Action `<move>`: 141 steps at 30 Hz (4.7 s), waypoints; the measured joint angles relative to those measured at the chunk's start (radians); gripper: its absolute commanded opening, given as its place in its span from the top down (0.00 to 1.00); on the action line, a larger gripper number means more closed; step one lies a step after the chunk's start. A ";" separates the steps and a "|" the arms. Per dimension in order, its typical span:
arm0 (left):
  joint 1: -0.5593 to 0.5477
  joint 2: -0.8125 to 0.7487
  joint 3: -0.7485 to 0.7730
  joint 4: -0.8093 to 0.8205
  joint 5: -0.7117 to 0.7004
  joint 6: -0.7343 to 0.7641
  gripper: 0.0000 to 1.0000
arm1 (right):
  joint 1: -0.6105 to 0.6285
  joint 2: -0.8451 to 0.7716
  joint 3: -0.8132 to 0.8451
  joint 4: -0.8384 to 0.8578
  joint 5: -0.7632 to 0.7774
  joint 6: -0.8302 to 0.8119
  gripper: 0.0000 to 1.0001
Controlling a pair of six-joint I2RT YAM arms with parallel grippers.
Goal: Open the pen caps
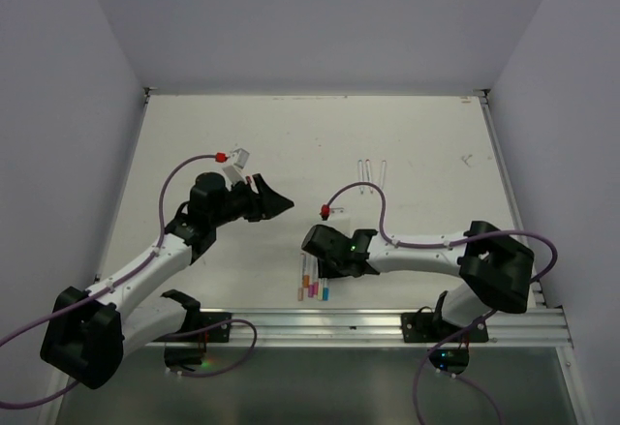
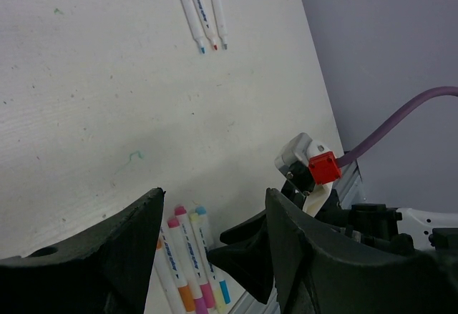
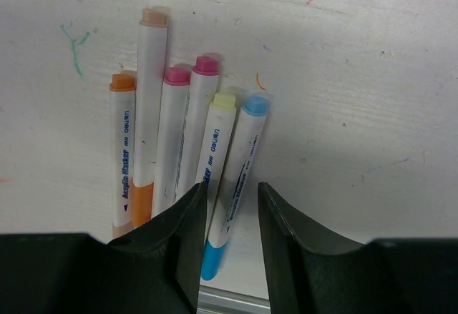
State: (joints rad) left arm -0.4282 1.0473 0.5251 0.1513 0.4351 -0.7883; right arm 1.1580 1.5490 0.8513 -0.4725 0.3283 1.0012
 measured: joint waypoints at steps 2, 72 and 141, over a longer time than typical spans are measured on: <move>0.000 0.000 0.000 0.000 0.000 0.001 0.38 | 0.000 -0.005 -0.008 0.009 0.002 0.003 0.62; -0.214 0.235 -0.068 0.499 0.085 -0.068 0.32 | -0.328 -0.290 0.108 0.292 -0.114 -0.320 1.00; -0.286 0.306 0.039 0.507 -0.097 -0.002 1.00 | -0.504 -0.211 0.103 0.398 -0.403 -0.224 1.00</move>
State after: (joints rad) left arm -0.7139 1.3533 0.5636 0.6586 0.3382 -0.7902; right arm 0.6544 1.3380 0.9546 -0.0742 -0.0746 0.7773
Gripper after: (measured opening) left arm 0.112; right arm 0.175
